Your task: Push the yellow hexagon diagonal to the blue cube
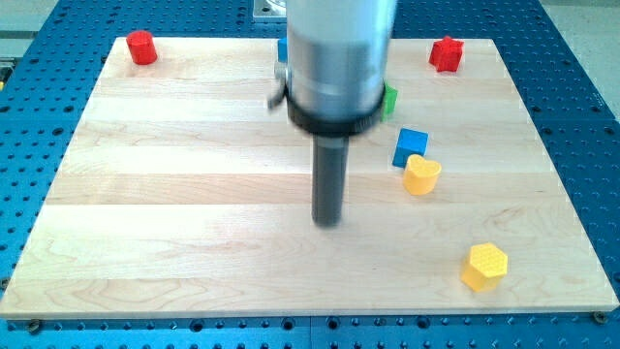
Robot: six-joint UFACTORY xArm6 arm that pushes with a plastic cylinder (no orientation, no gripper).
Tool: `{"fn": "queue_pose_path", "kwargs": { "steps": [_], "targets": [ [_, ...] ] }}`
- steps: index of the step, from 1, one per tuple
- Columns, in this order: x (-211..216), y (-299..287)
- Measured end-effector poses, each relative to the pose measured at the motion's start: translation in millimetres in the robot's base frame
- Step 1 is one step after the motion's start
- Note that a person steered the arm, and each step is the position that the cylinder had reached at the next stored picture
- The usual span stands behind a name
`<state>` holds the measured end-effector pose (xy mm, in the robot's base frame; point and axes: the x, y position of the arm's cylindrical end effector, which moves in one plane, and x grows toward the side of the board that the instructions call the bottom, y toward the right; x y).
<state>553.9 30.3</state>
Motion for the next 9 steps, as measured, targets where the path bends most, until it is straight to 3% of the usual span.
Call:
{"fn": "queue_pose_path", "kwargs": {
  "steps": [1, 2, 3, 4, 6, 7, 9],
  "targets": [
    [22.7, 104.6],
    [-7.1, 159.0],
    [13.6, 225.6],
    [42.9, 205.6],
    [34.6, 49.3],
    [55.1, 67.9],
    [49.3, -47.8]
  ]
}}
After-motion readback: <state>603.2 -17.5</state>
